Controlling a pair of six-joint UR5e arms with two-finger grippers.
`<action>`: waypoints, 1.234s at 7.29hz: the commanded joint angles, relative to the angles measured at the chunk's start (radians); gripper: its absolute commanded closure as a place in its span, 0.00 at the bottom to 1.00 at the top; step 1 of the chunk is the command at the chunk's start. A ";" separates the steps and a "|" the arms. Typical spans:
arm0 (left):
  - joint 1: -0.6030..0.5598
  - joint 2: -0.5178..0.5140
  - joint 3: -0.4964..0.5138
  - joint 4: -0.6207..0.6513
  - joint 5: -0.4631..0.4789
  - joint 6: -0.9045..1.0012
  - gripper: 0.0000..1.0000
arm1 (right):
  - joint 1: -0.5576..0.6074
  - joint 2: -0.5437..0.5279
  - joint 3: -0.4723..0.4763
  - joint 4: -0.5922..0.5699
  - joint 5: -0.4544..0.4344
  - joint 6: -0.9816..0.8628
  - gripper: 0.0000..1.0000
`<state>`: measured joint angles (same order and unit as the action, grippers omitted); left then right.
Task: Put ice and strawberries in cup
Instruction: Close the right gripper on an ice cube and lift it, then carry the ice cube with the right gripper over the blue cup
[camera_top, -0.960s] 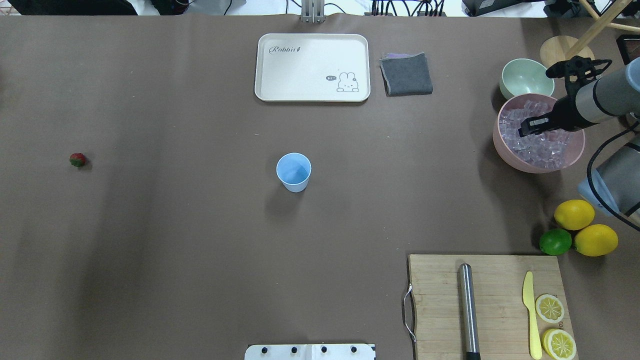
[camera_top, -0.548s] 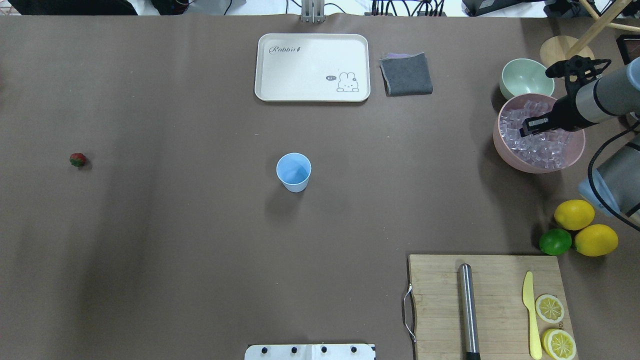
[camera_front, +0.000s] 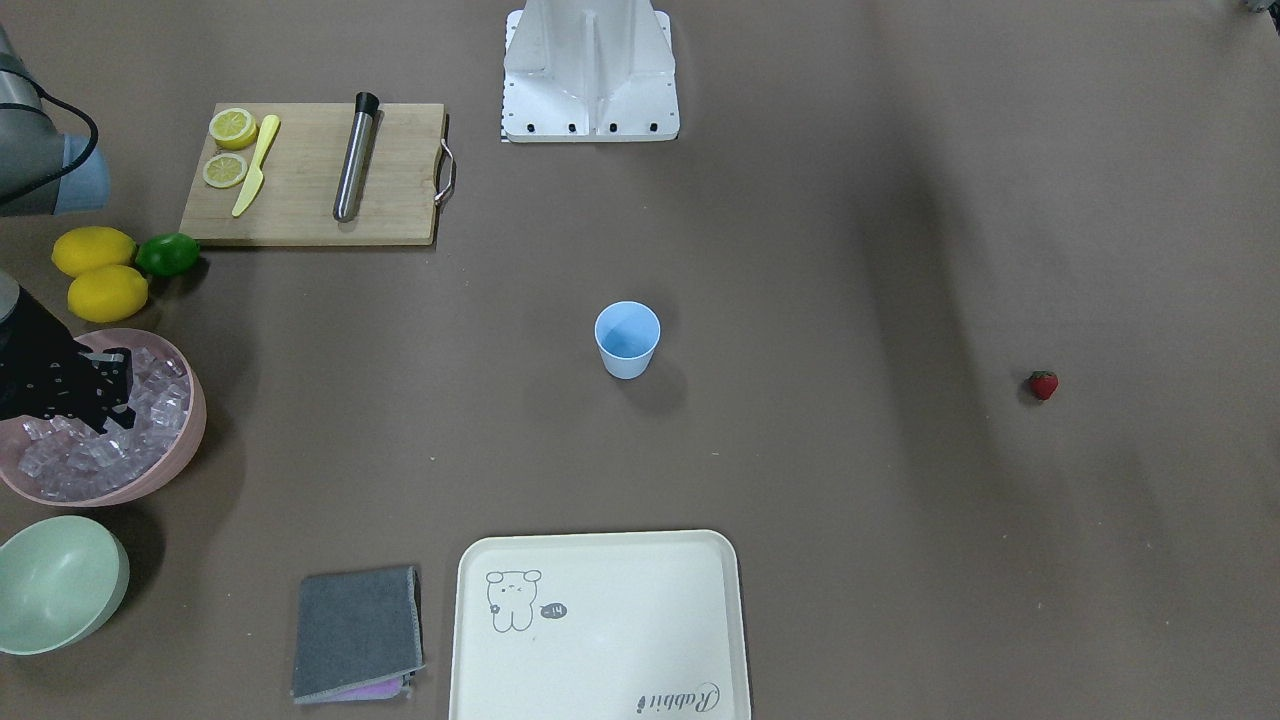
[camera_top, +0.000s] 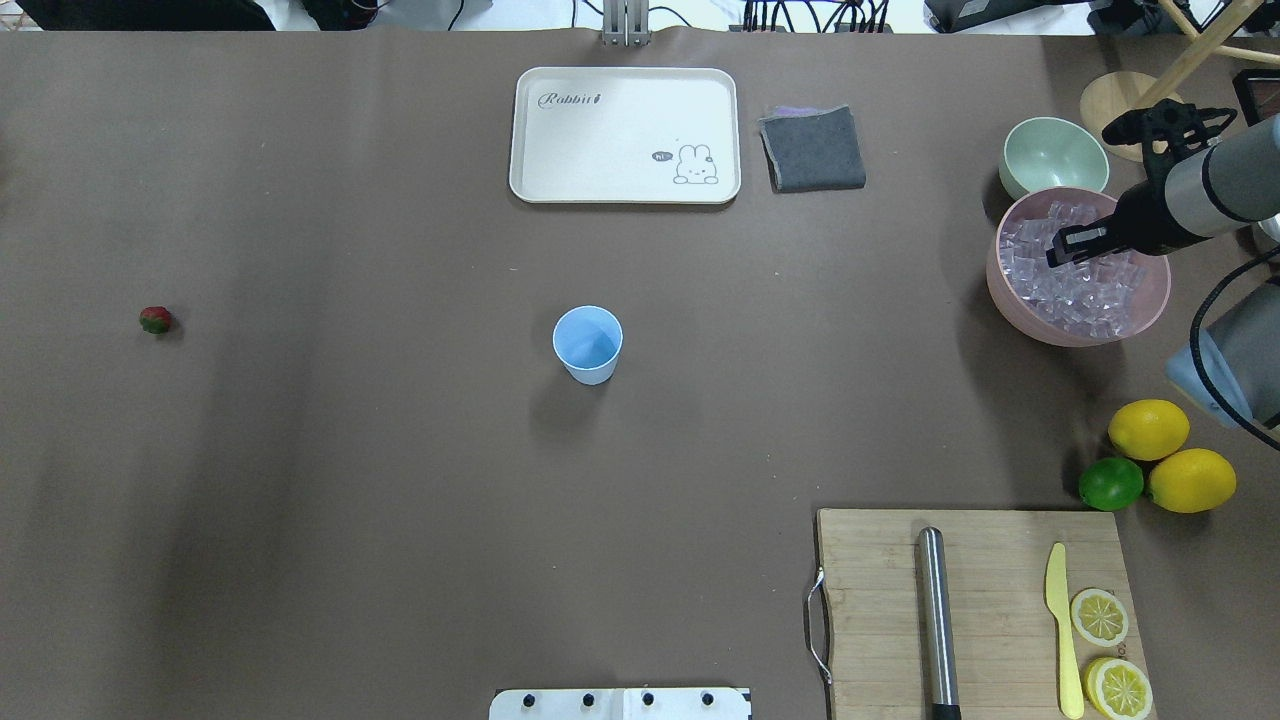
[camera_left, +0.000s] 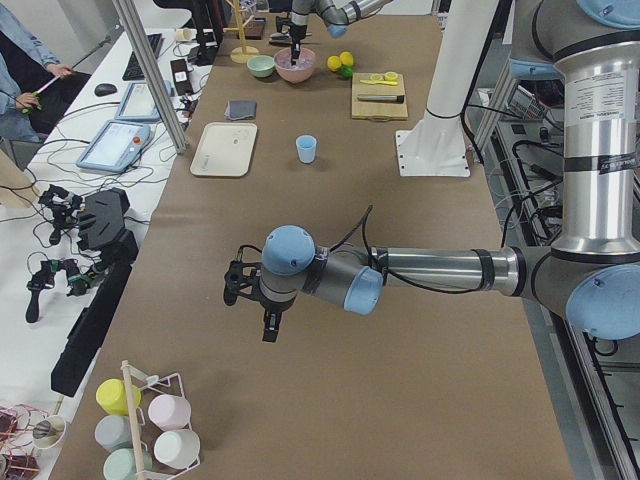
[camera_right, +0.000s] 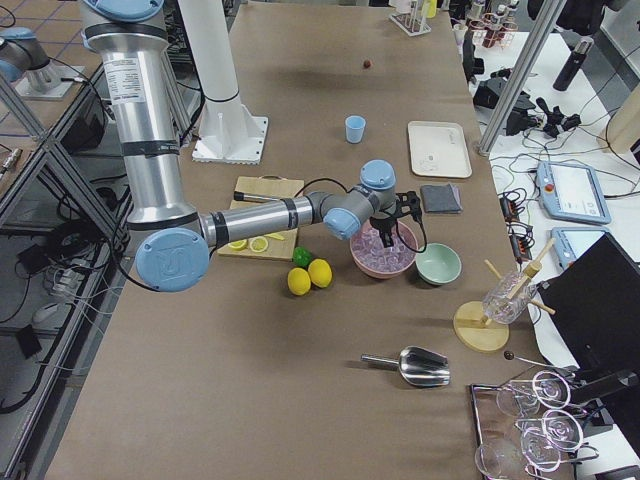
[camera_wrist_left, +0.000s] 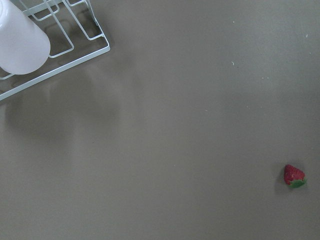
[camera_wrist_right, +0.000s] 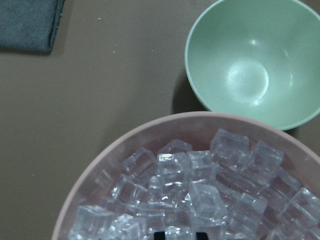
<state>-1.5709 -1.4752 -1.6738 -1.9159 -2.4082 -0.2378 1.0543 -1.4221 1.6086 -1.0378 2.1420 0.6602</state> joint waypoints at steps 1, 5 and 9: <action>0.000 0.001 -0.001 0.000 -0.003 0.000 0.02 | 0.030 0.015 0.182 -0.241 0.038 -0.008 0.85; 0.000 0.004 0.002 0.000 0.001 0.000 0.02 | -0.110 0.279 0.209 -0.497 -0.057 0.119 0.87; 0.003 0.006 -0.001 -0.058 -0.003 -0.028 0.02 | -0.245 0.460 0.192 -0.528 -0.160 0.194 0.88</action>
<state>-1.5693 -1.4717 -1.6796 -1.9462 -2.4110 -0.2629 0.8614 -1.0268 1.8136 -1.5651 2.0226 0.8343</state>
